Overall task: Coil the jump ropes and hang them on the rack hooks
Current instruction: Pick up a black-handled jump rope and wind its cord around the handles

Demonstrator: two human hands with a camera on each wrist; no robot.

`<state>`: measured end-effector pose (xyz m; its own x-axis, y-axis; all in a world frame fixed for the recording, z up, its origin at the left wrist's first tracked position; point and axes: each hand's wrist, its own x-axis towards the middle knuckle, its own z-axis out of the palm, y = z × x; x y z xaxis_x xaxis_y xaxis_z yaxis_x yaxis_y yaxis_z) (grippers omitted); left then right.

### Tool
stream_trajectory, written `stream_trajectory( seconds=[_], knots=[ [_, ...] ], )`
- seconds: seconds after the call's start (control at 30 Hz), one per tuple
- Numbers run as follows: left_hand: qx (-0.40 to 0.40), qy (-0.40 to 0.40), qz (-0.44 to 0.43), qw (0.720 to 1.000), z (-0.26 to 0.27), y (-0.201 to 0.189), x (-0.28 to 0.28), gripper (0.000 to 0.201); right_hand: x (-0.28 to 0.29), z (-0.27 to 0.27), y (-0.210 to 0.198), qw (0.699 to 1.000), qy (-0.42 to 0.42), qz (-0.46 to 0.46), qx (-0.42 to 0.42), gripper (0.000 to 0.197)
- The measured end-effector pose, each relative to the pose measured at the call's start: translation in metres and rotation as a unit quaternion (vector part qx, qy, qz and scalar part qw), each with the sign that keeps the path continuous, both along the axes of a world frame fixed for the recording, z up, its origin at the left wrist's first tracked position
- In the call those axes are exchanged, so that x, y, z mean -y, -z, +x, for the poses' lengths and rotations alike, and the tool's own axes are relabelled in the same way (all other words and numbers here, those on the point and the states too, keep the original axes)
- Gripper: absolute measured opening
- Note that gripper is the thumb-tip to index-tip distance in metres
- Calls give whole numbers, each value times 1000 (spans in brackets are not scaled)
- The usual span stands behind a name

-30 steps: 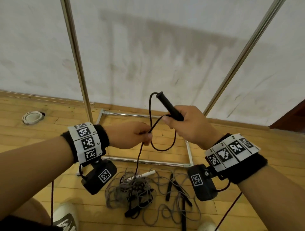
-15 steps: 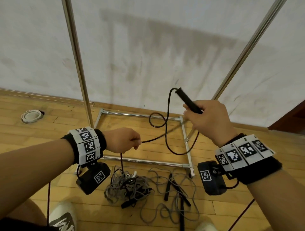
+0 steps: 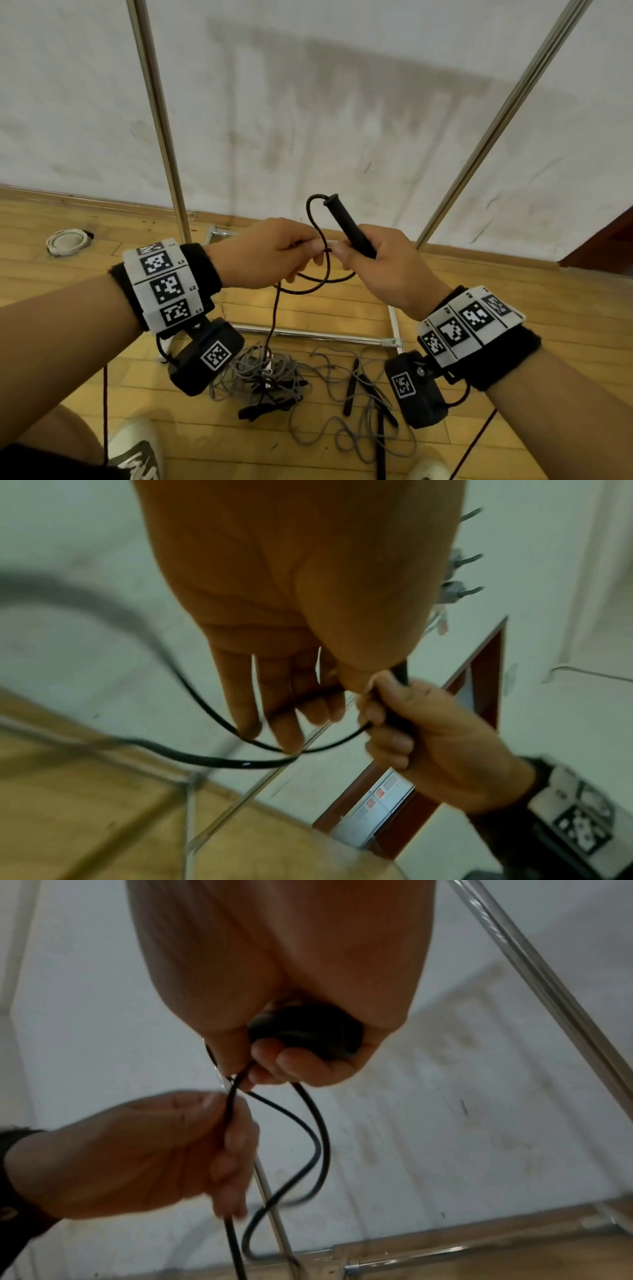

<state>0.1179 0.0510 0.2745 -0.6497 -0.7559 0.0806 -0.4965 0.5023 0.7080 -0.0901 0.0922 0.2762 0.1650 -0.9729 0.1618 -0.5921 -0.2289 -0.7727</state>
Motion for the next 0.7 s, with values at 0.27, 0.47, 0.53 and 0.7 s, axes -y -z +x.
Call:
stream_trajectory(
  seconds=[0.27, 0.47, 0.53, 0.7],
  knots=[
    [203, 88, 122, 968, 7, 51, -3, 29, 10, 5, -8, 994, -9, -7, -109, 10],
    [255, 77, 123, 956, 13, 80, -5, 29, 14, -15, -22, 985, 80, -150, -28, 13],
    [243, 64, 128, 959, 14, 78, -1, 32, 13, -23, -24, 981, 94, -166, -39, 14],
    [236, 14, 89, 968, 19, 61, 10, 32, 16, -46, -21, 972, 146, -93, -158, 9]
  ],
)
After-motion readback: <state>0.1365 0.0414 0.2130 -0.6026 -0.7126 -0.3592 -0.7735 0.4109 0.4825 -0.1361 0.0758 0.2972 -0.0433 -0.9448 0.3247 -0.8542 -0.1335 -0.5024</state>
